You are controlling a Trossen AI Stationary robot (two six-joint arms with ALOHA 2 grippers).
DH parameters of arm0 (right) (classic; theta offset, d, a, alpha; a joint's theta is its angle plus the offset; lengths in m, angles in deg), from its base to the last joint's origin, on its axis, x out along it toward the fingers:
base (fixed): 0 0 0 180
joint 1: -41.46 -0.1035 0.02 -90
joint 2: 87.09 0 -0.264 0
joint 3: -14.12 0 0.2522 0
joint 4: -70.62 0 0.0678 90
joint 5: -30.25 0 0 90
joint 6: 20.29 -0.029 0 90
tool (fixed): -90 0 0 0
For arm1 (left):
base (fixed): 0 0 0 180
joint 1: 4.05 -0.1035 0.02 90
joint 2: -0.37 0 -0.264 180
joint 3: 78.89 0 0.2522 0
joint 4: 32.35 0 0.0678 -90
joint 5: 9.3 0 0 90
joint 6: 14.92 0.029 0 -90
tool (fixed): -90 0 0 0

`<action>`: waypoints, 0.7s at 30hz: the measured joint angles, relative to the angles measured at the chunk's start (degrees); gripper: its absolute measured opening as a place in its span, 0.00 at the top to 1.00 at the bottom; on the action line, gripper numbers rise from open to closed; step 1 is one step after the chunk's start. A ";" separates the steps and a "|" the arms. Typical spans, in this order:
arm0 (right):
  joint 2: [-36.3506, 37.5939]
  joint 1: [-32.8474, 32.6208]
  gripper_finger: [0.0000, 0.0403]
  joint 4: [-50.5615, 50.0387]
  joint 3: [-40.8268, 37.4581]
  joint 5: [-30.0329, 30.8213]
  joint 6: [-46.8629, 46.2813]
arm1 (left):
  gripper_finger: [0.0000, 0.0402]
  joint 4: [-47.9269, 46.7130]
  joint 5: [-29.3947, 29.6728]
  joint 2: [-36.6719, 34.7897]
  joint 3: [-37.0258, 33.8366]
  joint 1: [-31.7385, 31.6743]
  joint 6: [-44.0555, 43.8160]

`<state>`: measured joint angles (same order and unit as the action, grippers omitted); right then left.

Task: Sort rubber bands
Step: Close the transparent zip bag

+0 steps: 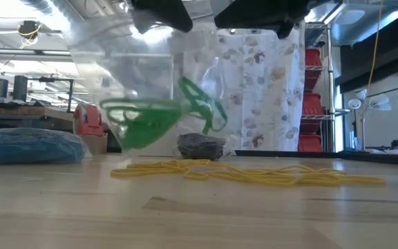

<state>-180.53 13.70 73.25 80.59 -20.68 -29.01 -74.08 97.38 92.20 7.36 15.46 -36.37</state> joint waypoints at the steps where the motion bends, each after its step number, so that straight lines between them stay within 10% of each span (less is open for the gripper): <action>1: 0.28 0.00 0.99 -0.76 0.00 -1.34 -1.12 | 1.00 -0.06 -0.01 0.00 0.00 0.05 -0.17; 13: 0.69 2.08 0.65 -0.58 0.00 -8.58 -4.04 | 1.00 0.47 -0.43 0.00 0.00 0.79 1.97; 21: -1.81 3.66 0.68 7.24 0.00 -11.41 -0.07 | 1.00 2.57 -0.56 0.00 0.04 0.90 2.41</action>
<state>-182.34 17.35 80.49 80.59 -32.09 -29.08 -71.51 96.82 92.20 7.40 16.36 -33.96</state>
